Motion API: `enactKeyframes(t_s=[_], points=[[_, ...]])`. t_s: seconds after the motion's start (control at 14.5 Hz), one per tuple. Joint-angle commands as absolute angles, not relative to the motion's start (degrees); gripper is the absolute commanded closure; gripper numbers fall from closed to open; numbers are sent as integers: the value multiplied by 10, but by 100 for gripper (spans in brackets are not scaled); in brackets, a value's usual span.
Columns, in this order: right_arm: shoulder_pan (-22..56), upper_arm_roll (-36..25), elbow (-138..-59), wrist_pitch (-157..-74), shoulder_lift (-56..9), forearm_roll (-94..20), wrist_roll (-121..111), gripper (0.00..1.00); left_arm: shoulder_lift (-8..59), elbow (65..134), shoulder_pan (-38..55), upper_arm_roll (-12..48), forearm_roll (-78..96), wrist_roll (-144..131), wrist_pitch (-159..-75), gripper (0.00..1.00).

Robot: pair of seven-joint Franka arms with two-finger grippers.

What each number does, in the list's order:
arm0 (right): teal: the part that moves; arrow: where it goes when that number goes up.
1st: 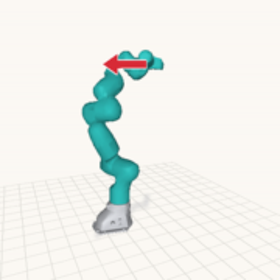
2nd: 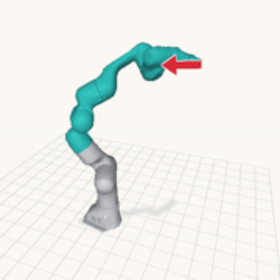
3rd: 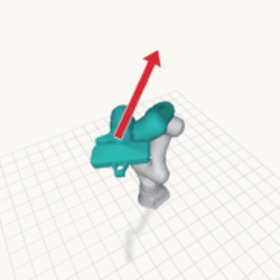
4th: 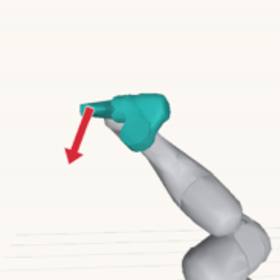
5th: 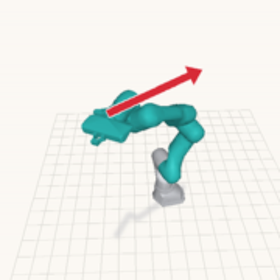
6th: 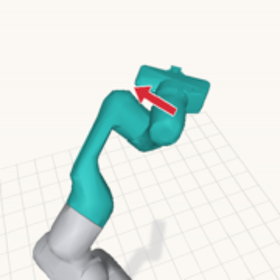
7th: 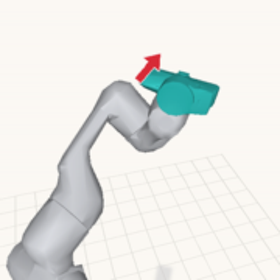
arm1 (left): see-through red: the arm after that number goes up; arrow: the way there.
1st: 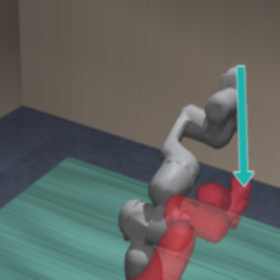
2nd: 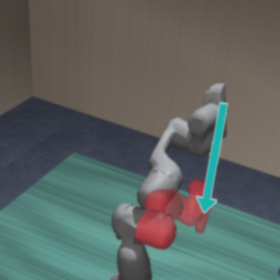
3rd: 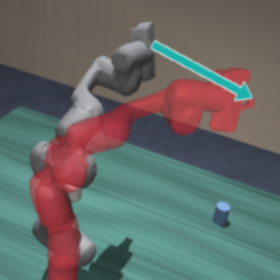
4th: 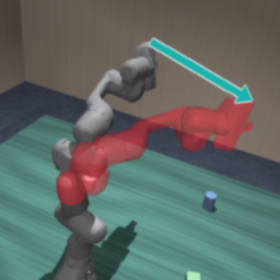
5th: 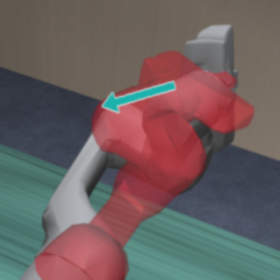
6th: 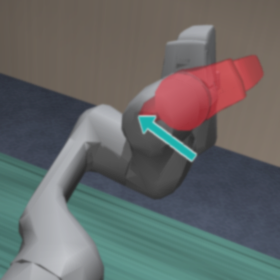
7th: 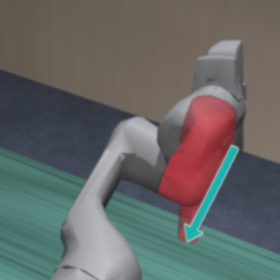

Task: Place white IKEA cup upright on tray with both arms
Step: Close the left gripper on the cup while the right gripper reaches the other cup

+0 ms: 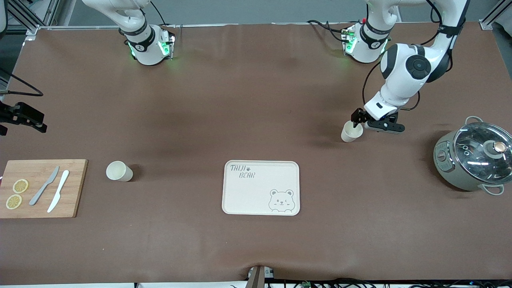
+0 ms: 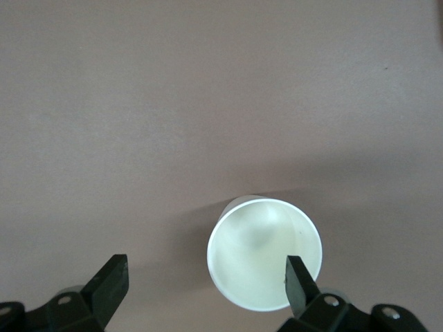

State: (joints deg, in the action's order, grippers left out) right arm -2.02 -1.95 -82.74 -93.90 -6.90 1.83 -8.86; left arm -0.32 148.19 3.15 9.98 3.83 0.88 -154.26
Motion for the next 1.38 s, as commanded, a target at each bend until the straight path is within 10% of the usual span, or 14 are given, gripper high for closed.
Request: enactKeyframes(t_s=[0.0, 0.21, 1.31], points=[[-1, -15, -833, -901, -72, 9, -85, 0, 10, 1492, 29, 107, 53, 9, -1573, 0], [32, -16, -831, -831, -93, 34, -85, 0, 21, 1494, 26, 107, 53, 10, -1582, 0], [-8, -17, -830, -1022, -218, 10, -174, 0, 82, 1501, 25, 106, 52, 16, -1666, 0]])
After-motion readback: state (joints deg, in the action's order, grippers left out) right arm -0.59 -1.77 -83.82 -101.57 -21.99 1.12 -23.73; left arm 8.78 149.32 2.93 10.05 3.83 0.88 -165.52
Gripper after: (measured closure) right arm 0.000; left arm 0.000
